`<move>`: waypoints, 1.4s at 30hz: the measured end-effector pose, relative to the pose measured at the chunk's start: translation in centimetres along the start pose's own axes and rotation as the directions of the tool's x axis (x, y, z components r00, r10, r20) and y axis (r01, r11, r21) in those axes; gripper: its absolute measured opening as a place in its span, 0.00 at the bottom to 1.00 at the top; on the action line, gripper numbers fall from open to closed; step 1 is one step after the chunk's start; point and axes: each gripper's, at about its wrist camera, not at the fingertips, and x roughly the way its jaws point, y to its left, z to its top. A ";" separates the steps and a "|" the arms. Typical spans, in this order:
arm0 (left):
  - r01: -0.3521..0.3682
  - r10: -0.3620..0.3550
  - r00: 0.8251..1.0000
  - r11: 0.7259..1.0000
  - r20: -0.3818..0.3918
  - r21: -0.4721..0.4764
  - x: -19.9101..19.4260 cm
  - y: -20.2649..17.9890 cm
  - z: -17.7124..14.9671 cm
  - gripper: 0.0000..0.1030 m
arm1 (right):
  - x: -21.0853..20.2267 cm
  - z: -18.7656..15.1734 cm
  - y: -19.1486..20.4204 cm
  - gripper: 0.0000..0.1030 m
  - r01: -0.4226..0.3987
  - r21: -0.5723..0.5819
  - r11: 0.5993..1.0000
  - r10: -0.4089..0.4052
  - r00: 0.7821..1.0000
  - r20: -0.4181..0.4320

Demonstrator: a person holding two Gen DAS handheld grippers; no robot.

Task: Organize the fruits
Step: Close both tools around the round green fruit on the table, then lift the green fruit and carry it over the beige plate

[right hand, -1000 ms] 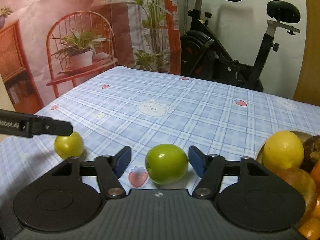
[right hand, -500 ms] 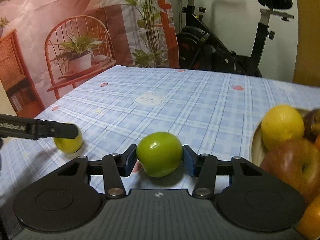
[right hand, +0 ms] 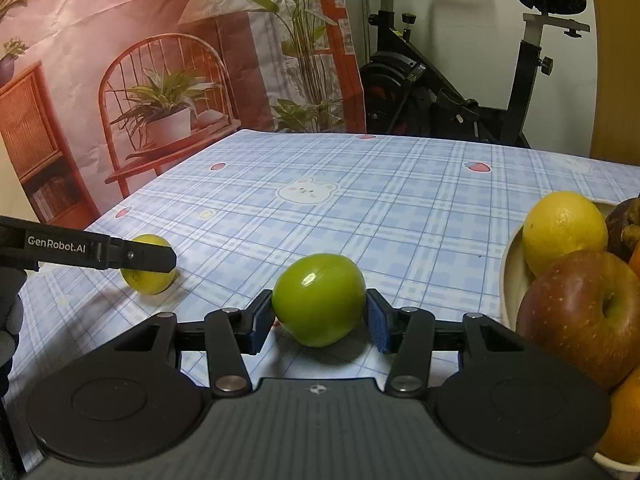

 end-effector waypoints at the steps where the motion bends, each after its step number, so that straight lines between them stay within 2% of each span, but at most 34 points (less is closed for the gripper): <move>1: -0.001 0.001 1.000 1.000 0.000 0.002 0.0 -0.1 0.0 0.48 | 0.0 0.0 0.0 0.49 -0.002 0.002 1.000 0.002 1.000 0.000; 17: -0.001 0.001 1.000 1.000 0.009 0.011 -0.4 -0.3 -0.1 0.47 | -0.1 0.0 0.0 0.49 -0.006 0.009 1.000 0.006 1.000 -0.002; 25: 0.022 -0.023 1.000 0.999 0.022 0.041 -1.1 -1.4 0.4 0.47 | -1.0 0.1 0.1 0.49 -0.008 0.019 1.000 0.008 1.000 -0.014; 33: 0.054 -0.058 0.997 0.993 0.044 0.102 -1.6 -4.3 1.8 0.47 | -3.6 0.5 -0.4 0.49 -0.020 0.027 0.999 0.018 0.998 0.059; 42: 0.096 -0.111 0.992 0.974 0.064 0.207 -1.5 -9.6 3.8 0.47 | -7.7 1.1 -2.5 0.49 0.020 0.059 0.998 -0.031 0.982 0.184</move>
